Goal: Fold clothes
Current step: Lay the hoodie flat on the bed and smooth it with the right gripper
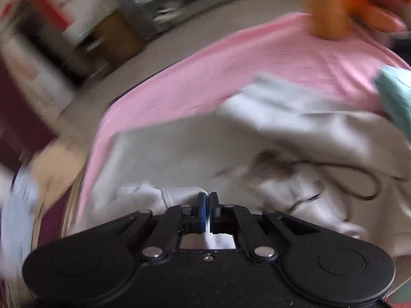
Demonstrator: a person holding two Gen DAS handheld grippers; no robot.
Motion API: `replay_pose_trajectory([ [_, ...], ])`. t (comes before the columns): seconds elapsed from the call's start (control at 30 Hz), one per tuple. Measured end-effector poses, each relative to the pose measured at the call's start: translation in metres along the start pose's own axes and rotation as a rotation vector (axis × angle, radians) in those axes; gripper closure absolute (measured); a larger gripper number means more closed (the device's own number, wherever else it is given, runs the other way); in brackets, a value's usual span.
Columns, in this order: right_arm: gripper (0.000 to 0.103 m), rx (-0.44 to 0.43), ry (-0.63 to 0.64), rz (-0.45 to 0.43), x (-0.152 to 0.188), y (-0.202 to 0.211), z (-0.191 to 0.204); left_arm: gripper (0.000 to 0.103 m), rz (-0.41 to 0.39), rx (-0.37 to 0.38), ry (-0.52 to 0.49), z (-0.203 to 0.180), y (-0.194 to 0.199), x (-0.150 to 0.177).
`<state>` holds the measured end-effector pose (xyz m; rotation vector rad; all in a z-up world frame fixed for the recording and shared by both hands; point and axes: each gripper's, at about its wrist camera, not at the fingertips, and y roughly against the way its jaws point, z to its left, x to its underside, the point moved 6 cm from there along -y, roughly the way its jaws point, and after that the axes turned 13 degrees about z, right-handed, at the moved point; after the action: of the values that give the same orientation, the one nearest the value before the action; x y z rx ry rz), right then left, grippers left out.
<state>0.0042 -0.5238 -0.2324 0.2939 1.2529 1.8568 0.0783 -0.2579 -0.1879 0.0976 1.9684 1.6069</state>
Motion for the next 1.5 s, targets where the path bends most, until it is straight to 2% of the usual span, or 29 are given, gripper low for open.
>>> replay_pose_trajectory([
  [0.03, 0.091, -0.001, -0.028, 0.028, -0.003, 0.000, -0.006, 0.021, 0.001, 0.011, 0.003, -0.002, -0.001, -0.002],
  [0.07, 0.076, -0.002, -0.055, 0.056, -0.005, 0.000, -0.012, 0.021, 0.002, 0.022, 0.004, -0.004, -0.001, -0.004],
  [0.1, 0.070, -0.012, -0.068, 0.055, -0.003, 0.006, -0.016, 0.021, 0.007, 0.036, 0.007, -0.007, -0.003, -0.004],
  [0.17, 0.067, -0.026, -0.090, 0.049, 0.004, 0.020, -0.023, 0.023, 0.022, 0.074, 0.018, -0.011, -0.006, -0.004],
  [0.2, 0.064, -0.035, -0.103, 0.055, 0.011, 0.030, -0.028, 0.028, 0.031, 0.096, 0.028, -0.013, -0.008, -0.004],
  [0.23, 0.064, -0.059, -0.111, 0.058, 0.017, 0.038, -0.033, 0.035, 0.046, 0.126, 0.049, -0.015, -0.011, -0.005],
  [0.37, 0.063, -0.178, -0.145, 0.045, 0.041, 0.065, -0.051, 0.048, 0.093, 0.250, 0.125, -0.030, -0.023, -0.010],
  [0.43, 0.063, -0.236, -0.156, 0.004, 0.048, 0.073, -0.060, 0.054, 0.109, 0.273, 0.144, -0.043, -0.033, -0.014],
  [0.5, 0.063, -0.284, -0.156, -0.028, 0.057, 0.072, -0.068, 0.055, 0.130, 0.286, 0.170, -0.054, -0.045, -0.018],
  [0.6, 0.063, -0.305, -0.186, 0.011, 0.063, 0.058, -0.074, 0.054, 0.135, 0.294, 0.242, -0.049, -0.055, -0.025],
  [0.67, 0.063, -0.318, -0.163, 0.017, 0.061, 0.058, -0.072, 0.054, 0.126, 0.303, 0.289, -0.038, -0.057, -0.030],
  [0.77, 0.063, -0.335, -0.168, 0.009, 0.058, 0.059, -0.073, 0.061, 0.119, 0.337, 0.348, -0.024, -0.058, -0.033],
  [0.83, 0.063, -0.349, -0.183, 0.011, 0.056, 0.057, -0.074, 0.067, 0.127, 0.362, 0.344, -0.028, -0.061, -0.034],
  [0.97, 0.063, -0.349, -0.169, 0.028, 0.057, 0.054, -0.069, 0.066, 0.156, 0.355, 0.315, -0.044, -0.073, -0.034],
  [1.03, 0.063, -0.347, -0.167, 0.024, 0.059, 0.055, -0.071, 0.066, 0.177, 0.321, 0.341, -0.041, -0.084, -0.034],
  [1.2, 0.063, -0.354, -0.172, 0.013, 0.057, 0.056, -0.073, 0.064, 0.178, 0.341, 0.414, -0.028, -0.090, -0.035],
  [1.23, 0.063, -0.348, -0.168, 0.011, 0.057, 0.055, -0.073, 0.068, 0.171, 0.330, 0.418, -0.027, -0.090, -0.036],
  [1.27, 0.063, -0.342, -0.161, 0.009, 0.056, 0.055, -0.072, 0.076, 0.164, 0.316, 0.421, -0.026, -0.090, -0.036],
  [1.3, 0.063, -0.334, -0.149, 0.005, 0.056, 0.055, -0.070, 0.101, 0.161, 0.292, 0.424, -0.025, -0.090, -0.037],
  [1.4, 0.063, -0.320, -0.086, -0.015, 0.057, 0.058, -0.061, 0.103, 0.113, 0.245, 0.423, -0.019, -0.074, -0.038],
  [1.5, 0.063, -0.329, -0.016, -0.024, 0.060, 0.062, -0.050, 0.103, 0.036, 0.195, 0.377, -0.011, -0.037, -0.041],
])
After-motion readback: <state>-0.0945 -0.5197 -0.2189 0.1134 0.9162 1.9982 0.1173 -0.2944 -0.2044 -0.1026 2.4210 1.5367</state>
